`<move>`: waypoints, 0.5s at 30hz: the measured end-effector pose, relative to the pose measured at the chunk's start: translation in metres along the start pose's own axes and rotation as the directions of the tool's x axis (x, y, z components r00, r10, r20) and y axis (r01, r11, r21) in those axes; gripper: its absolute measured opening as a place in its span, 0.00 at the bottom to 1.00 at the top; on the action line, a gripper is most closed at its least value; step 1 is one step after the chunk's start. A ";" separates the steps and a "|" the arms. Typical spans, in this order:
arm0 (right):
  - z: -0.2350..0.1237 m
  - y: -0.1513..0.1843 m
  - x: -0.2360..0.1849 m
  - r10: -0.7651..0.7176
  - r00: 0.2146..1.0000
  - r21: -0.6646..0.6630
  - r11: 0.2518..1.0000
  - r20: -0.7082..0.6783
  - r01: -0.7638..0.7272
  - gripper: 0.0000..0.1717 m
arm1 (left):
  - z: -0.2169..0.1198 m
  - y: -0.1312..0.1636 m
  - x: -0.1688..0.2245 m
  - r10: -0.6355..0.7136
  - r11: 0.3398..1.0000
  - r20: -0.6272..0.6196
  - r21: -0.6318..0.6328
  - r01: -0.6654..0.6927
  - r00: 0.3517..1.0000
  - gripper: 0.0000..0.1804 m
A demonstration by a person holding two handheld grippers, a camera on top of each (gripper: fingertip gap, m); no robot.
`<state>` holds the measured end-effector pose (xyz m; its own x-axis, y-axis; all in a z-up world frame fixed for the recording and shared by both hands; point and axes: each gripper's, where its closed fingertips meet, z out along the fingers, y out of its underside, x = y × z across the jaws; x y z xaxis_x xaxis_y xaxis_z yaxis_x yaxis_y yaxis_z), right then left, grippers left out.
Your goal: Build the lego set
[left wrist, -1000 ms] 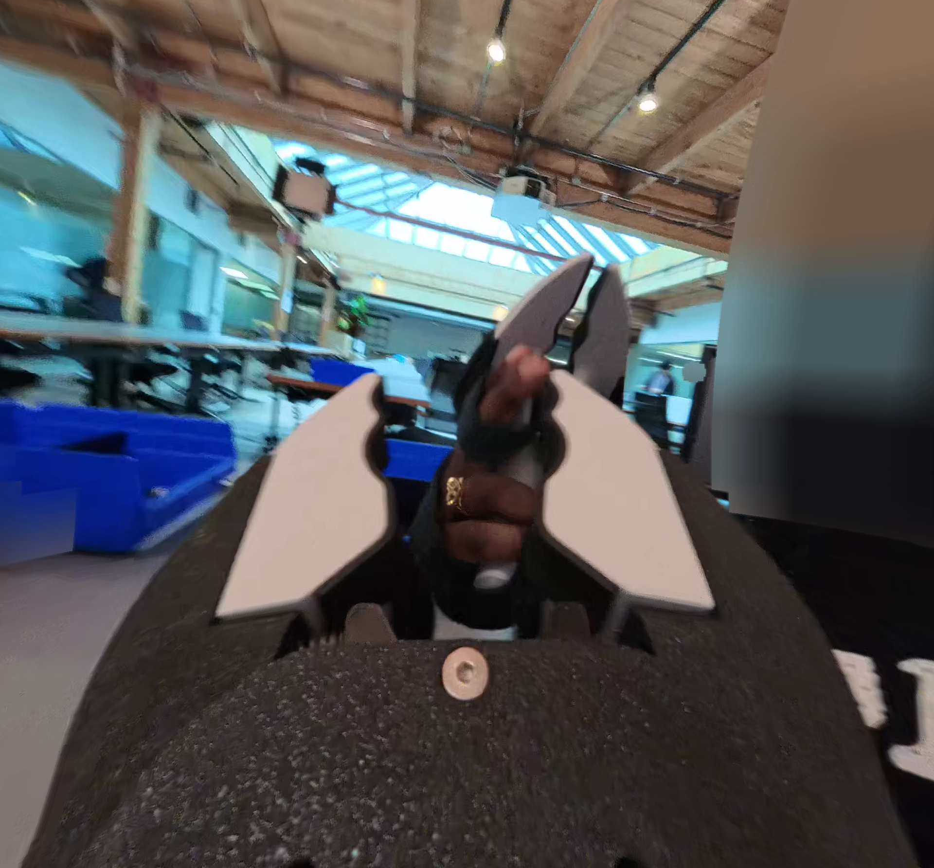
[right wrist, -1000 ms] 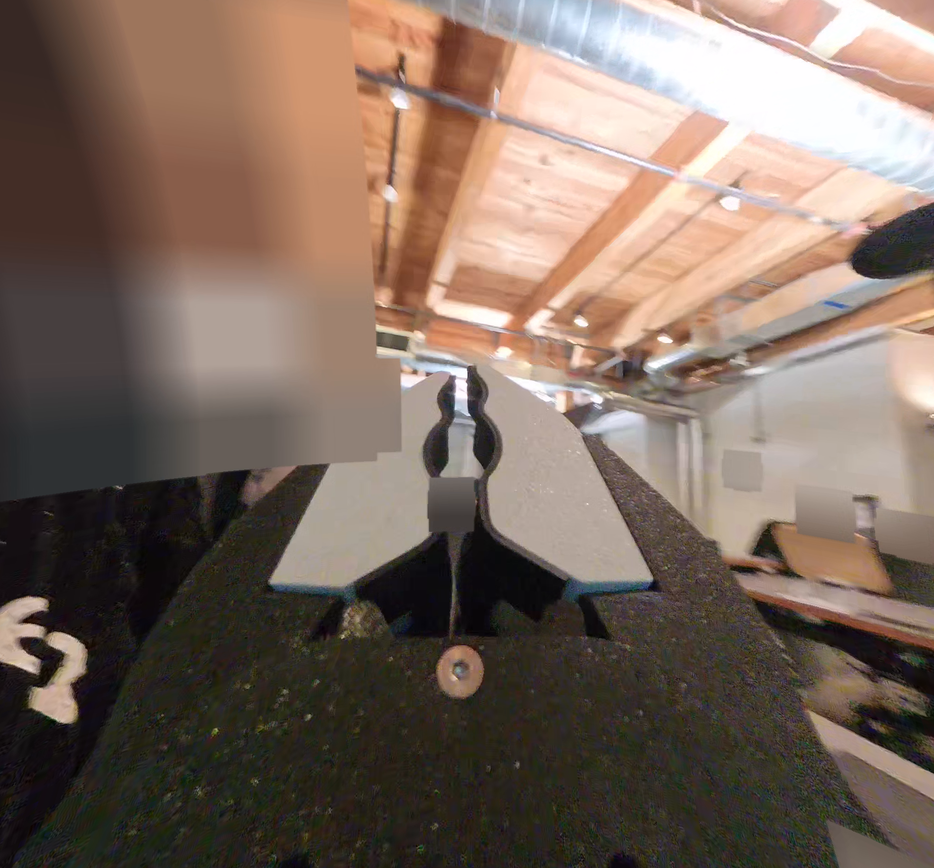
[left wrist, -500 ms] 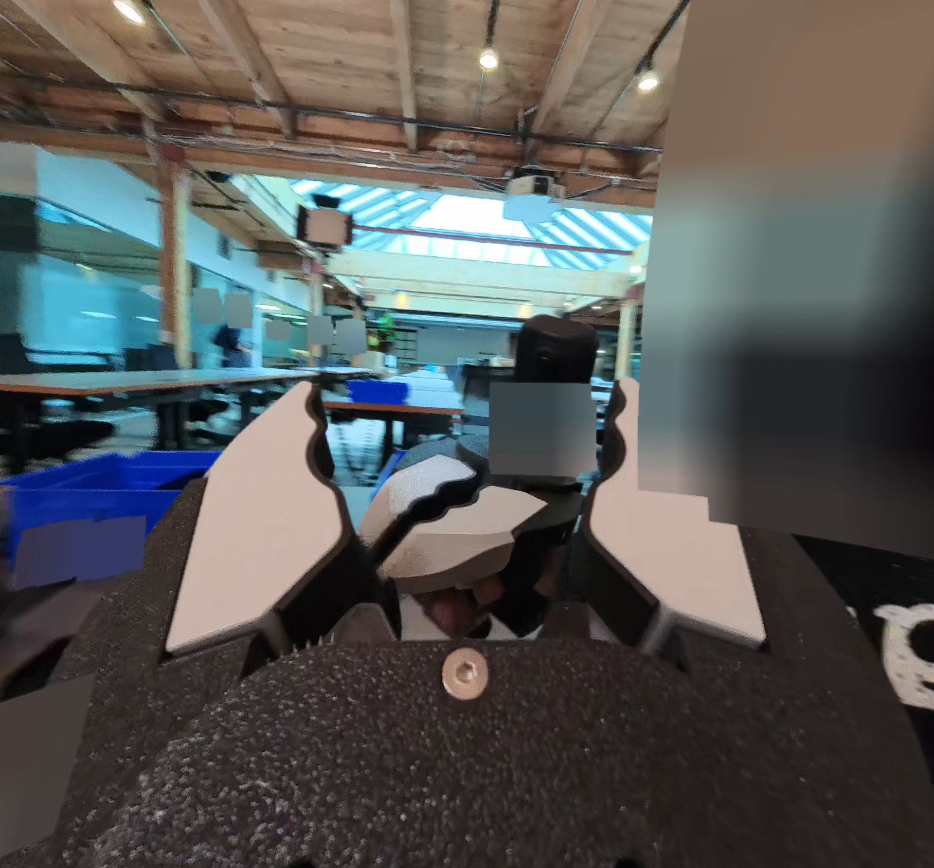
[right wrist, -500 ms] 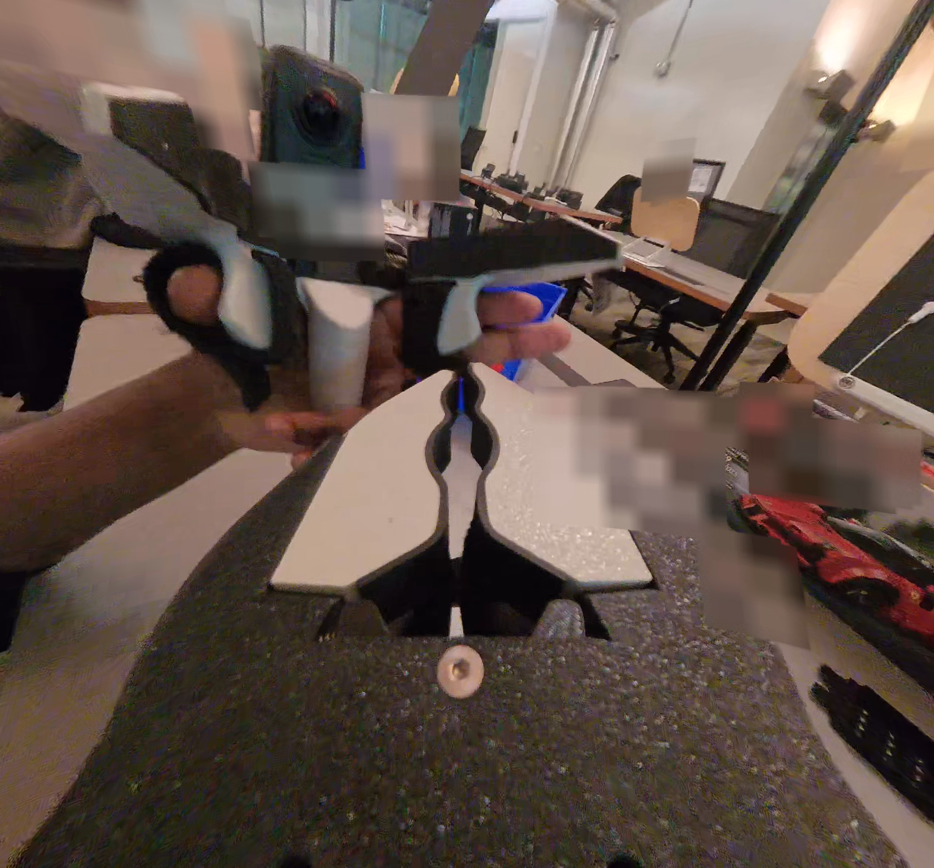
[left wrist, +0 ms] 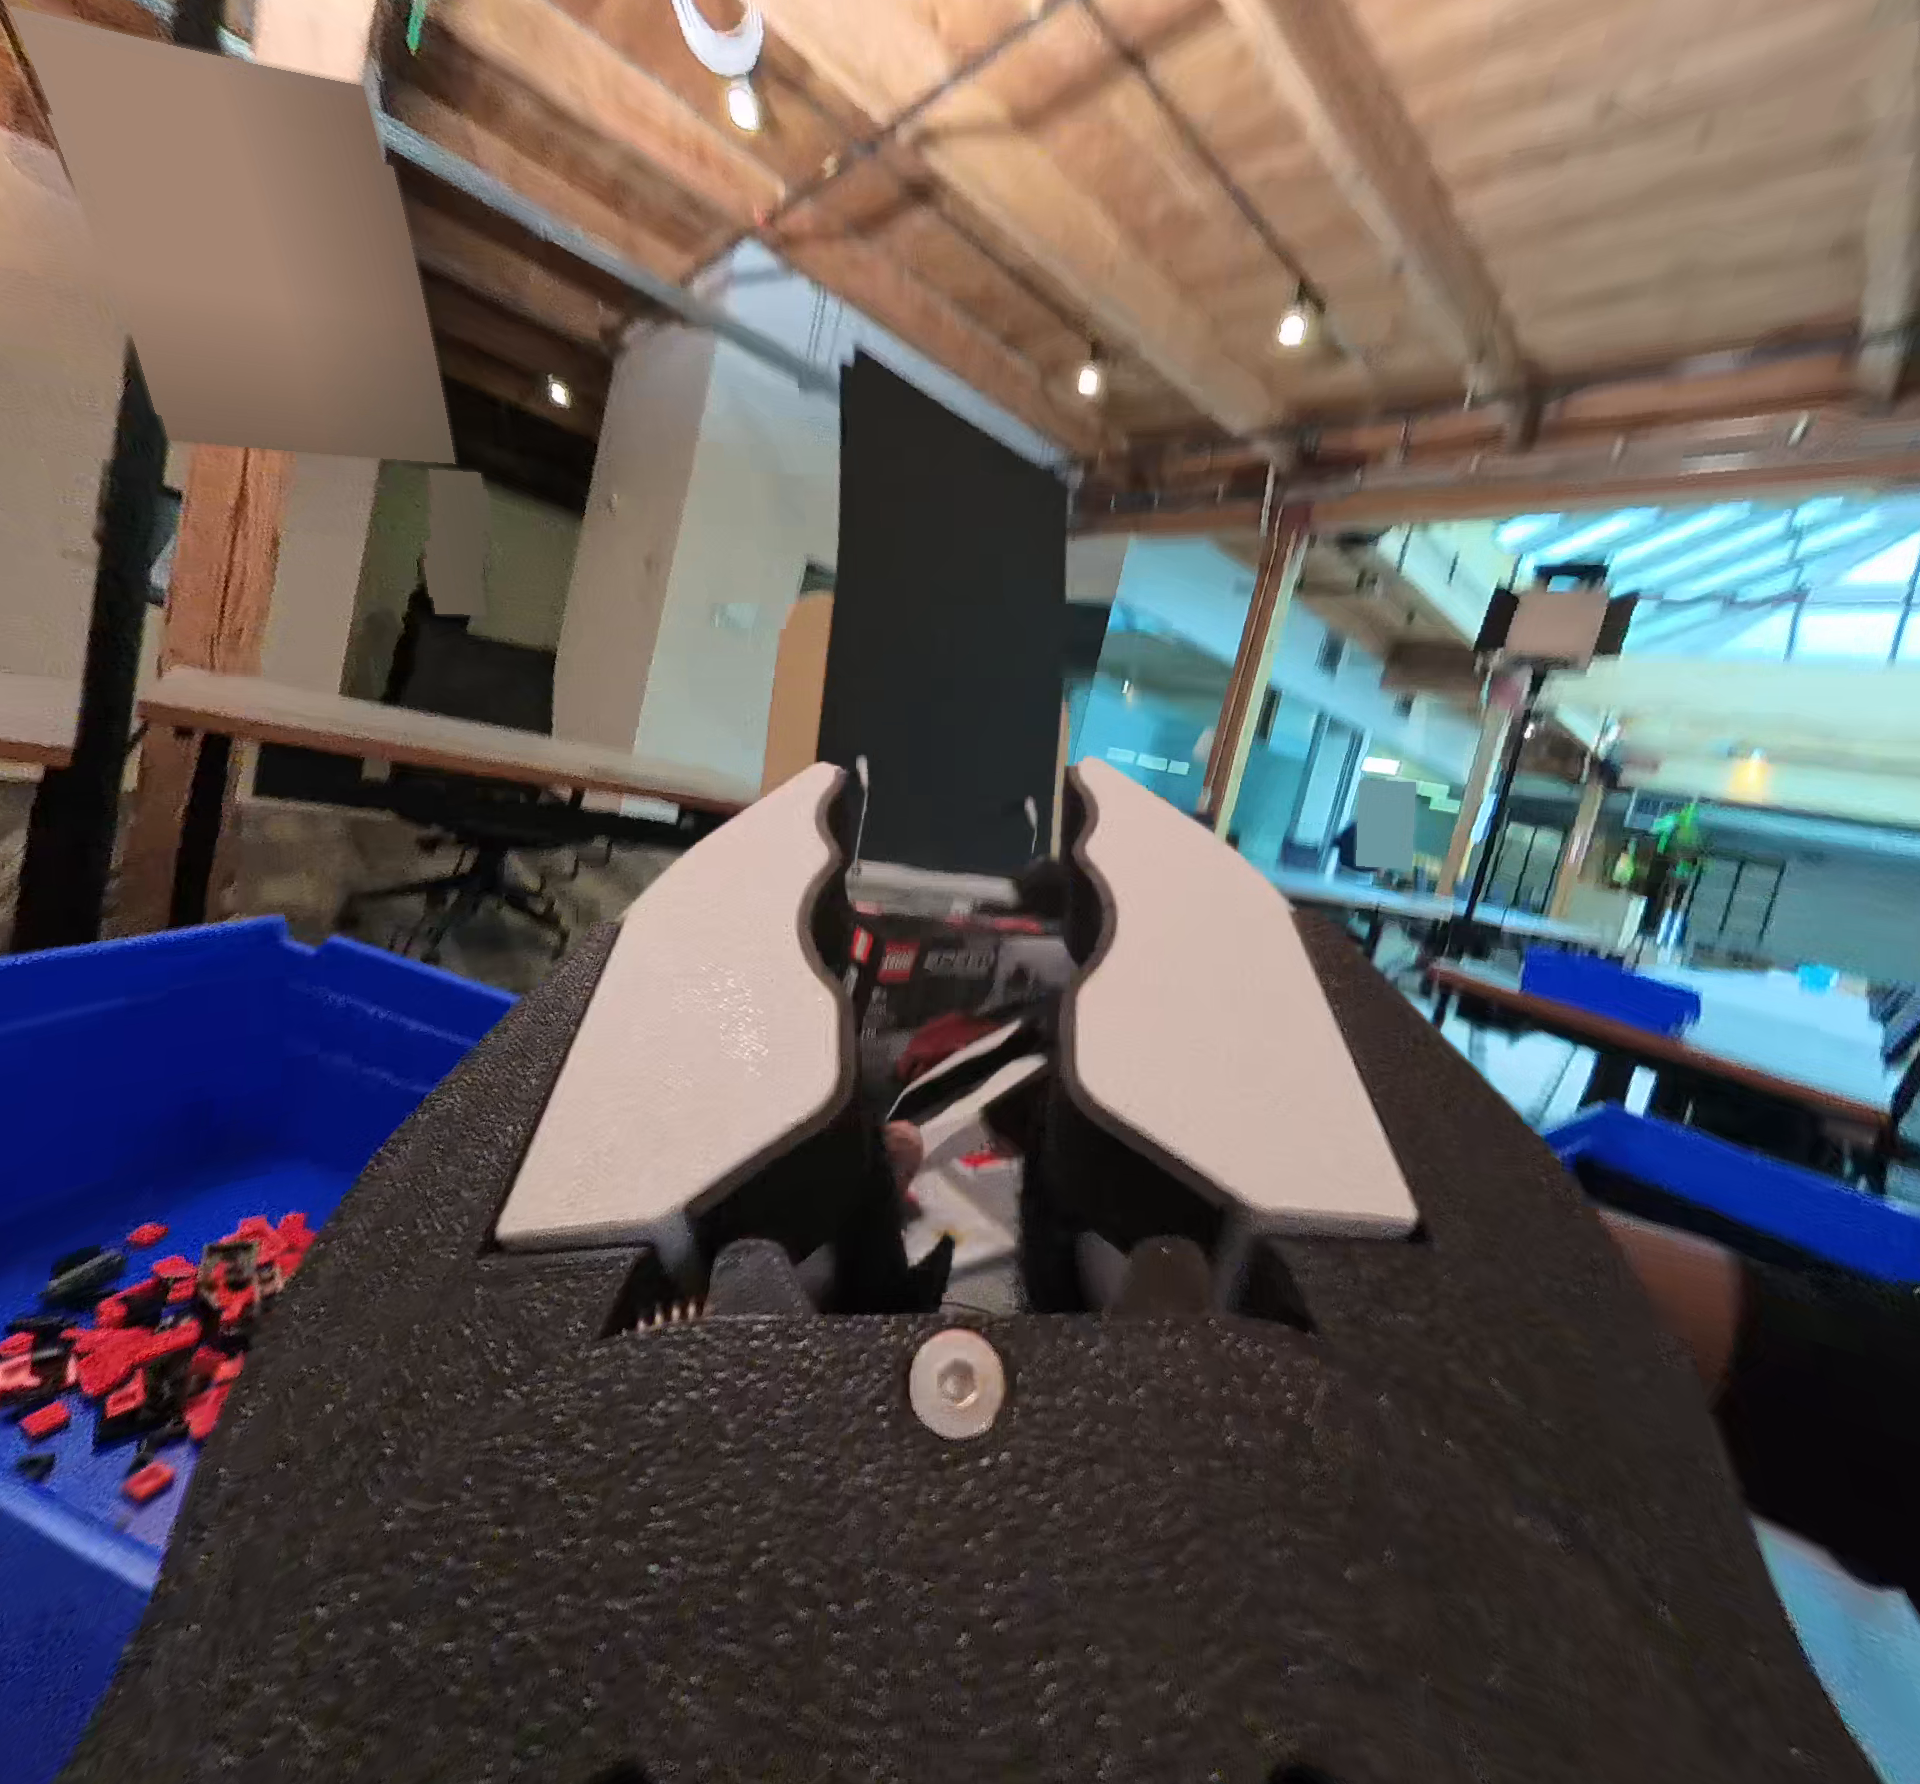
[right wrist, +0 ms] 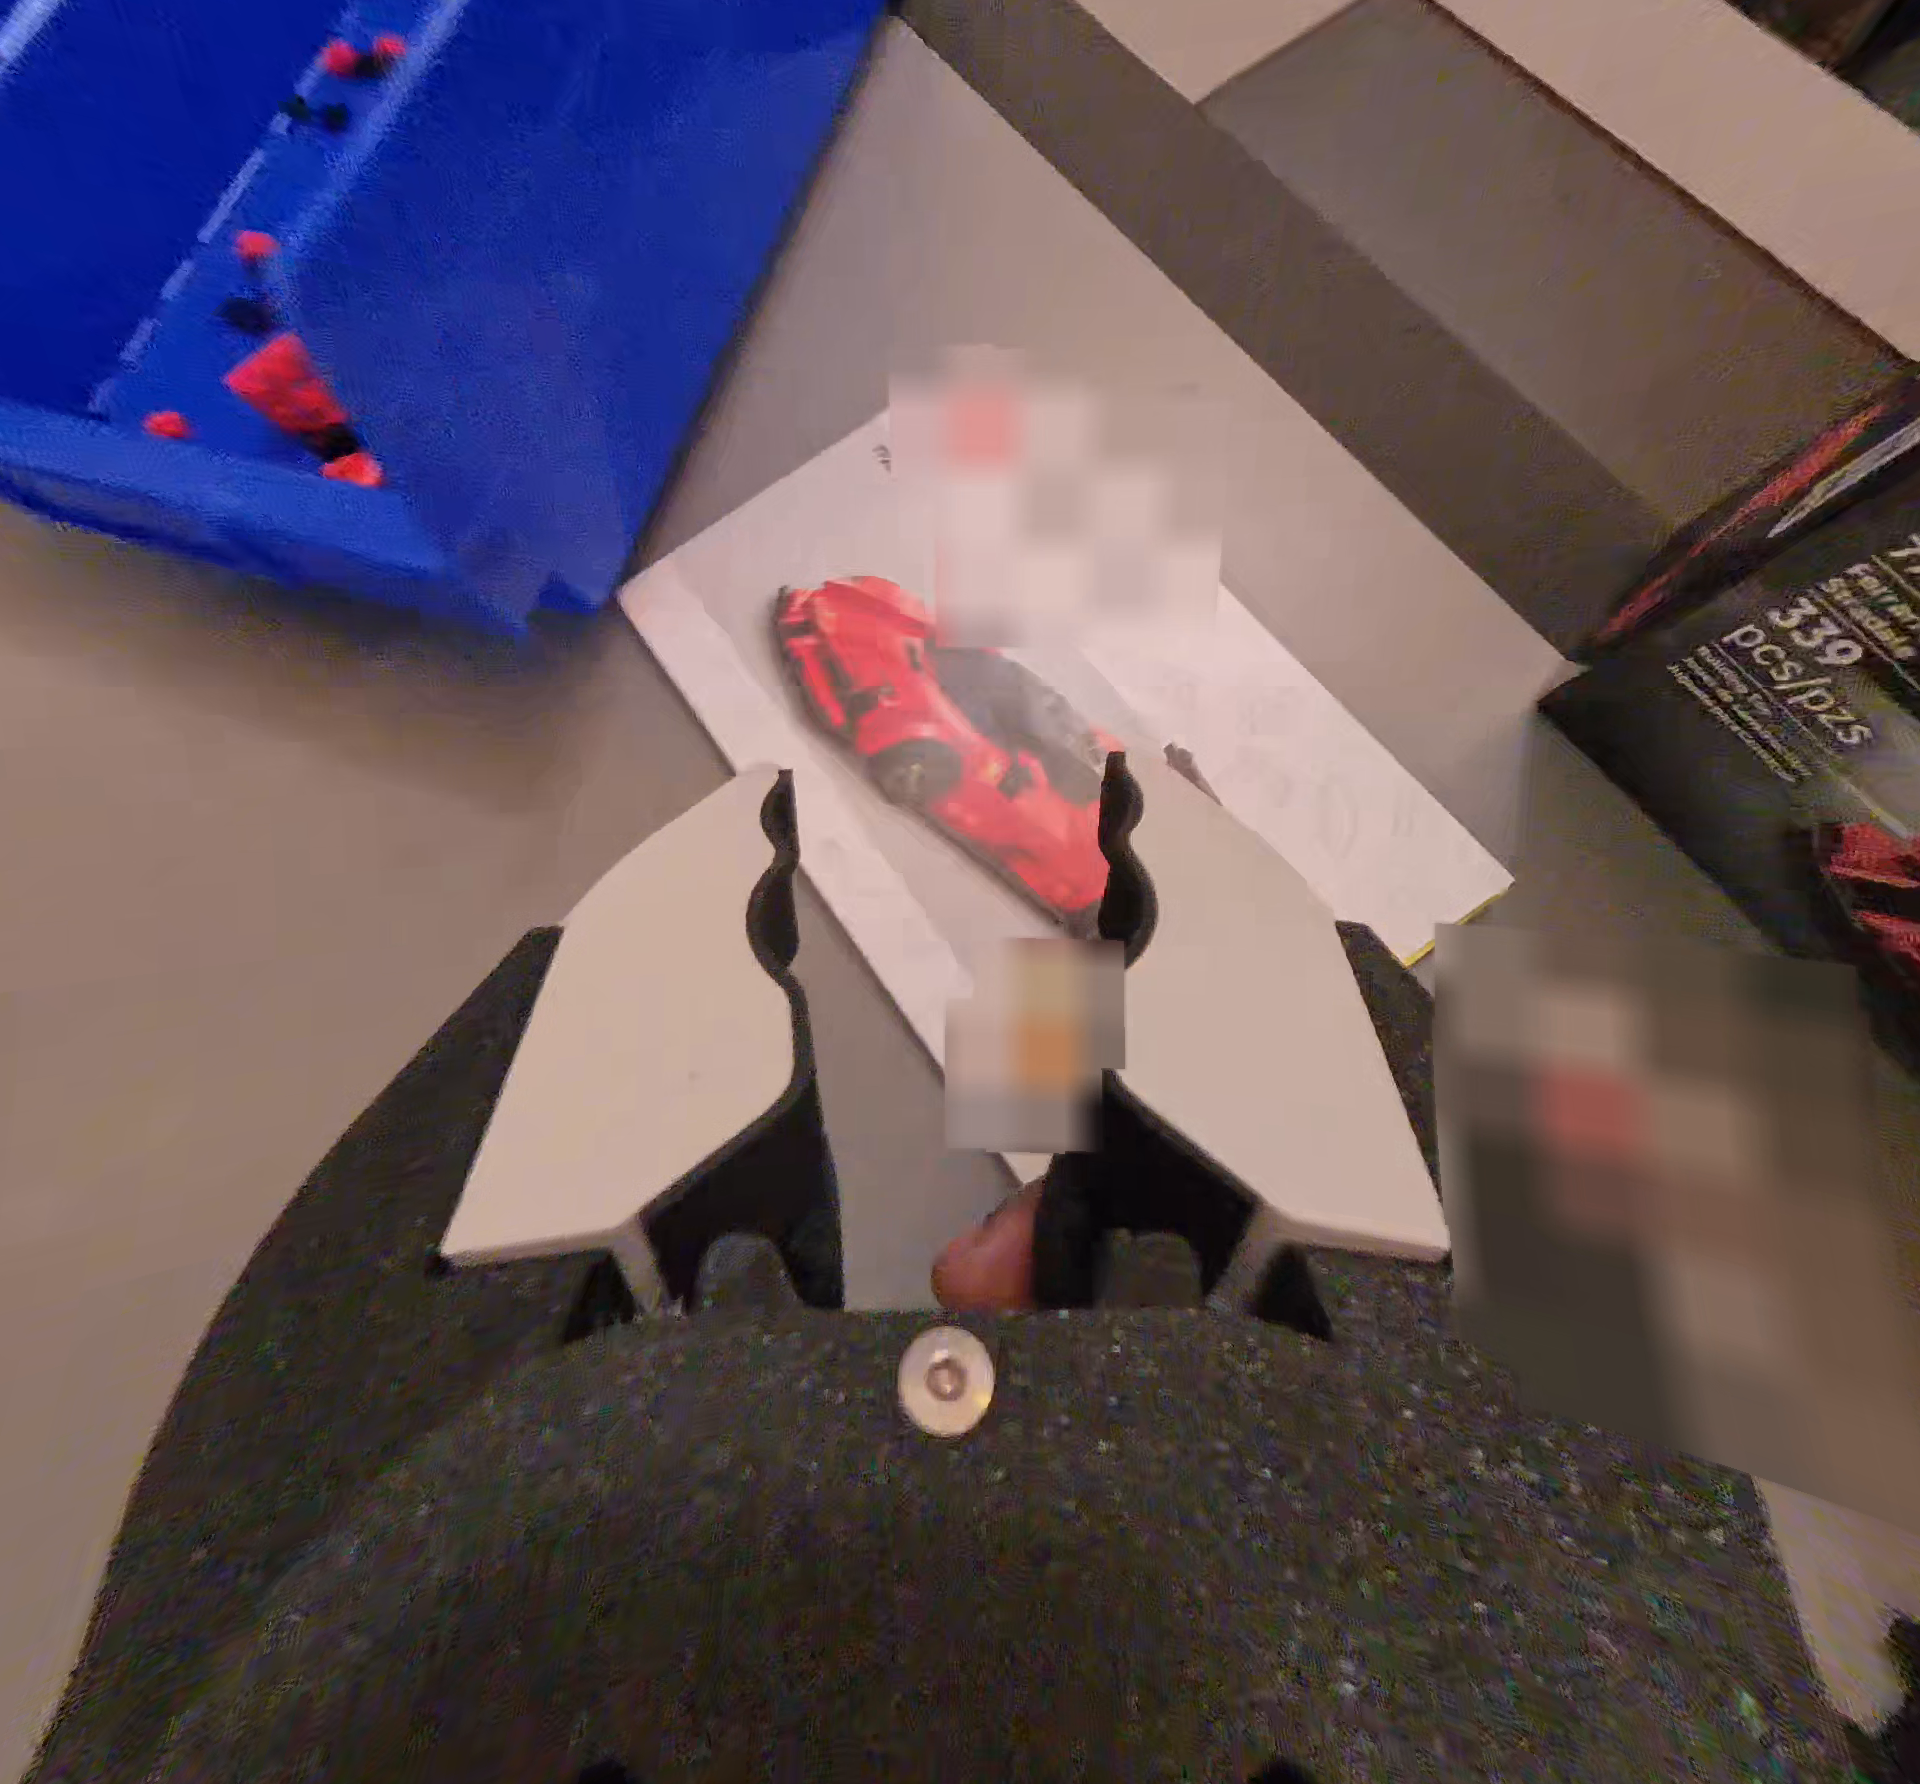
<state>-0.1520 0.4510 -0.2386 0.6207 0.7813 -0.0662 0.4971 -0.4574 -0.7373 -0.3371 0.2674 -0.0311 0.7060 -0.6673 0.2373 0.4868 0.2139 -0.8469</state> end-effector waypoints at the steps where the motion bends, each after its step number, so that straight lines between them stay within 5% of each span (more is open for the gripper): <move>1: 0.012 0.000 0.004 0.018 1.000 -0.034 0.999 -0.008 -0.018 0.33 | -0.006 -0.007 -0.003 -0.013 0.999 -0.003 0.034 0.013 1.000 0.21; 7: 0.058 0.016 0.011 0.009 0.997 -0.205 0.978 -0.071 -0.024 0.34 | -0.012 0.009 -0.028 0.026 0.998 0.078 -0.063 -0.022 0.997 0.20; 15: 0.028 0.046 0.004 0.010 0.997 -0.258 0.966 -0.075 -0.029 0.30 | 0.007 0.027 -0.012 -0.019 0.993 -0.003 -0.114 0.019 1.000 0.20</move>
<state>-0.1438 0.4455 -0.2917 0.6694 0.7426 -0.0232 0.6182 -0.5740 -0.5370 -0.3290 0.2859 -0.0536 0.6950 -0.6734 0.2521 0.4379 0.1183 -0.8912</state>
